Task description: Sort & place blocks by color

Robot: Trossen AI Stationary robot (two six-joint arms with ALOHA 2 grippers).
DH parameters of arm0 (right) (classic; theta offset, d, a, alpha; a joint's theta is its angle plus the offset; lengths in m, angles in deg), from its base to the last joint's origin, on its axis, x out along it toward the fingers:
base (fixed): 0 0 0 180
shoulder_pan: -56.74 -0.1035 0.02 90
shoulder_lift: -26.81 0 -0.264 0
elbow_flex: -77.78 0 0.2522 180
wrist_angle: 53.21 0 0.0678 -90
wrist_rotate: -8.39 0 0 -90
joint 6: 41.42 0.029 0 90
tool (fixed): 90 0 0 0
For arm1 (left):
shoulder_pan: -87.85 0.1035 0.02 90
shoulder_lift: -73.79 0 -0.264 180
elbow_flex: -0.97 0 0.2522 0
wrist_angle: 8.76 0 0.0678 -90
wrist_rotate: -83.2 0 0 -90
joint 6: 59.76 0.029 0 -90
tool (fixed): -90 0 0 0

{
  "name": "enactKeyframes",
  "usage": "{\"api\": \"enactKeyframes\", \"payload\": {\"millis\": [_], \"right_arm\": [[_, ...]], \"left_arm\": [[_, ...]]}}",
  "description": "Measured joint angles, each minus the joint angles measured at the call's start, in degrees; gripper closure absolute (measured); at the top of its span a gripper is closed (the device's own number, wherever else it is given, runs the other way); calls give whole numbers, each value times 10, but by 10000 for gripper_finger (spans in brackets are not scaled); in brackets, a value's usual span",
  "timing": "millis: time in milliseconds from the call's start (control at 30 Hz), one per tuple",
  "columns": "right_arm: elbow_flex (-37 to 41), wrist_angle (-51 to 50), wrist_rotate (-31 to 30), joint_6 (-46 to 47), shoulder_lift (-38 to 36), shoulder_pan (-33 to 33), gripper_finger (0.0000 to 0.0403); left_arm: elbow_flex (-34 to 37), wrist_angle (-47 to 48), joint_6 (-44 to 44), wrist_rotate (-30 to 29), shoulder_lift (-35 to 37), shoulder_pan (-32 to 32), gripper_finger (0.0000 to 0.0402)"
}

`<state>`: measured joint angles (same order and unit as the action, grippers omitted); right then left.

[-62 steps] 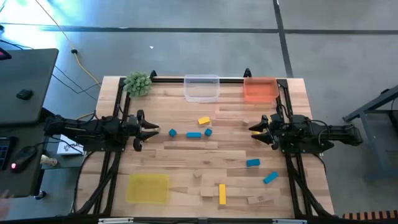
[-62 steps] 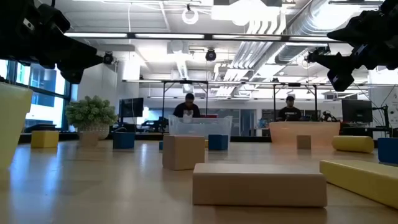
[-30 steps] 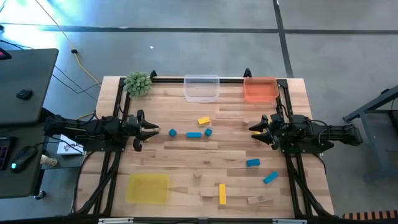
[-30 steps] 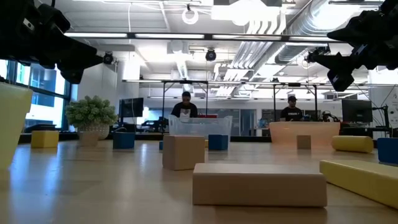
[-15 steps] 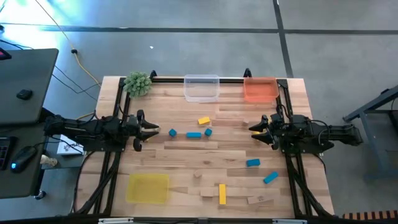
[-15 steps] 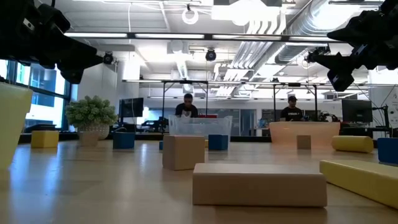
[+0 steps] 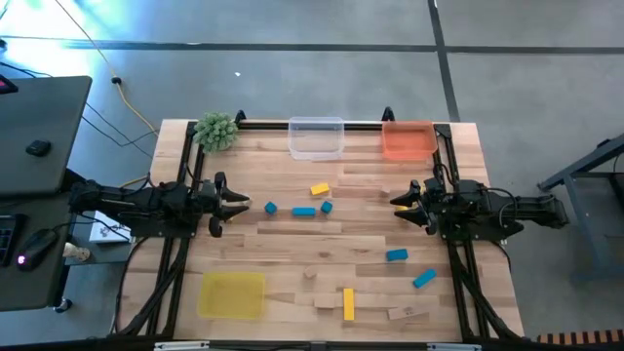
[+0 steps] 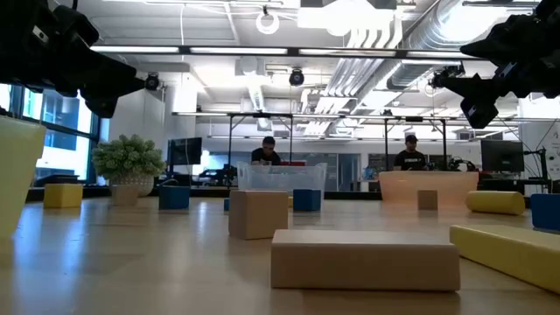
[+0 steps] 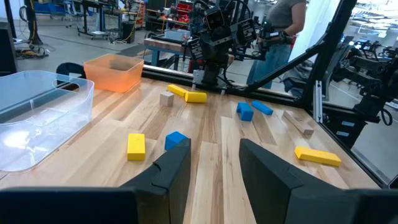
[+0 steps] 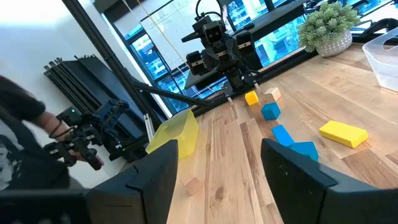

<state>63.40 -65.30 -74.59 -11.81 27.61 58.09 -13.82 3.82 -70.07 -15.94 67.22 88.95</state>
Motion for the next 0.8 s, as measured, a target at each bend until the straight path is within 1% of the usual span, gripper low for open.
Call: {"api": "enactKeyframes", "payload": {"millis": [633,800], "right_arm": [[0,0,0,0,0,0,183],[0,0,0,0,0,0,183]], "left_arm": [[0,-2,0,0,0,0,275],[0,-8,-2,-31,0,0,275]]}}
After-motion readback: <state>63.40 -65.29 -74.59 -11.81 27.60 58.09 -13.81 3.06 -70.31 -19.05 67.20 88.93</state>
